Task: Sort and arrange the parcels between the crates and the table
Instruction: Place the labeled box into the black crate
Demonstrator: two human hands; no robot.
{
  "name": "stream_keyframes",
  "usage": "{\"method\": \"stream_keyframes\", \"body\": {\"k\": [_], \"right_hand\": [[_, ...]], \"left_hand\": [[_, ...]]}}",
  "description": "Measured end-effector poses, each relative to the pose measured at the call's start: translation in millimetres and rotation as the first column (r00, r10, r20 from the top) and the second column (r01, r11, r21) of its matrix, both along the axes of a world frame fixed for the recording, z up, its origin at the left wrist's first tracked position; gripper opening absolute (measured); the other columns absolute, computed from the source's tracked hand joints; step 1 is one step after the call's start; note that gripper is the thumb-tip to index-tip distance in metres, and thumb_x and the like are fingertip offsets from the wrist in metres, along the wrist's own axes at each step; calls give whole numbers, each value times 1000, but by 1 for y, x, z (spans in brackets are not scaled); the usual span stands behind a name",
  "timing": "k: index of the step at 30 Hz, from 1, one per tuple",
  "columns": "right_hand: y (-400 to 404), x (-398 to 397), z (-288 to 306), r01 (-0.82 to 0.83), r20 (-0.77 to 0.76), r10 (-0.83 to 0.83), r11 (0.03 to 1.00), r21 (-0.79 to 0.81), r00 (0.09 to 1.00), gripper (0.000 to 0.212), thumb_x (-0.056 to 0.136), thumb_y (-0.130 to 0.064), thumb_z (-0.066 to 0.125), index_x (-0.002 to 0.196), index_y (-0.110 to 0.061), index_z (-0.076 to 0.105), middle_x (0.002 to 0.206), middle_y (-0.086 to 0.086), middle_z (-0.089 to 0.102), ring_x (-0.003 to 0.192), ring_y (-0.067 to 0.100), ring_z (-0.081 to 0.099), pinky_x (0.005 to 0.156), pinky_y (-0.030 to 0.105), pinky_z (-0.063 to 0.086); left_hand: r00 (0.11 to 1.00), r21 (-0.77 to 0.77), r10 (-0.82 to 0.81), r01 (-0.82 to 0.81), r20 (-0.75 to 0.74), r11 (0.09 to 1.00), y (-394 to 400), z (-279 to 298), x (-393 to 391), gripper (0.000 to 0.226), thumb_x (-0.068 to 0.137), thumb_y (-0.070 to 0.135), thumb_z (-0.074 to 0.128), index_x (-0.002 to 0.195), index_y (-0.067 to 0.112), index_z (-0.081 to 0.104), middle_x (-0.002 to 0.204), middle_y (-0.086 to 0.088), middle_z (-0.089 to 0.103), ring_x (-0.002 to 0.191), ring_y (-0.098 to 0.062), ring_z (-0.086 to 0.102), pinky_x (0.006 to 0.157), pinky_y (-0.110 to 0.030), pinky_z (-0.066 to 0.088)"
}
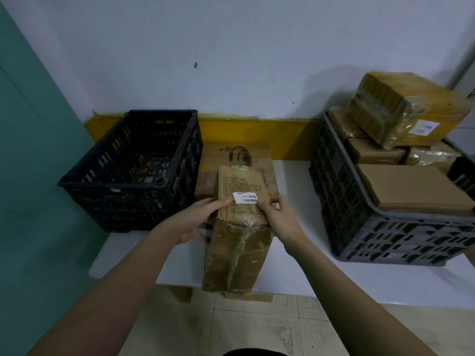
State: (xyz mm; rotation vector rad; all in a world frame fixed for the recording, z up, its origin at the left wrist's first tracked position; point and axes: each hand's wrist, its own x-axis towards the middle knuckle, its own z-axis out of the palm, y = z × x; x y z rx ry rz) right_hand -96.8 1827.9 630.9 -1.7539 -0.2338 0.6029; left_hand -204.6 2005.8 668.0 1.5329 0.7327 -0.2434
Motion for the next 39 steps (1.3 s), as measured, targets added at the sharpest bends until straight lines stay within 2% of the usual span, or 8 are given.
{"method": "stream_keyframes", "body": {"k": [11,16,22,26,29,32,36,39], "right_hand": [[11,7,94,23,224,-55,989,147,973,23,92,-44,62,110,-30,57,102,-9,69,91,11,71,86,43,59],[24,-6,115,73,487,-139,986,152,862,24,95,-48,58,116,-39,49,111,-19,66,98,0,64,82,33,58],[48,-17,108,-6,842,-35,999,45,539,54,99,-38,52,150,-30,36,156,-4,39,144,16,35,114,46,37],[51,-21,111,-23,872,121,992,-125,473,66,101,-38,49,158,-29,17,166,-1,16,154,23,8,123,44,12],[46,-14,114,-129,848,209,978,-166,487,59,103,-43,44,157,-35,20,165,-6,19,153,18,11,121,38,11],[34,4,115,-163,827,84,987,8,556,46,101,-36,48,147,-30,43,145,-6,51,133,14,46,108,47,43],[16,50,110,233,738,-165,972,10,655,59,94,-40,58,148,-26,39,142,2,47,128,23,44,101,52,47],[-1,80,105,149,470,-129,989,-7,873,81,85,-62,63,150,-31,28,141,-1,48,122,21,56,89,42,58]], "left_hand": [[949,266,10,-99,315,959,8,93,14,31,89,23,71,119,25,62,100,5,71,81,-3,70,63,-21,54],[893,360,16,-198,450,912,5,123,26,27,86,18,74,111,25,67,105,6,73,96,-8,69,83,-27,55],[858,285,98,-272,504,919,3,121,48,118,51,78,79,149,46,21,146,7,44,117,-10,58,100,-36,49],[817,168,293,-422,497,891,1,116,56,142,32,80,81,152,46,12,148,-3,37,115,-19,57,92,-38,53],[747,39,358,-456,560,889,8,106,56,115,47,65,88,144,37,32,136,-1,52,111,-17,62,92,-40,55],[710,-55,386,-442,589,896,14,99,48,62,76,42,80,128,33,49,121,4,63,105,-13,65,86,-39,56],[754,-104,380,-387,536,916,36,83,33,82,70,56,78,142,34,45,127,1,66,112,-24,65,86,-51,55],[771,-128,325,-307,547,943,50,80,24,83,63,64,78,136,32,54,126,-2,68,113,-26,67,91,-54,53]]}}
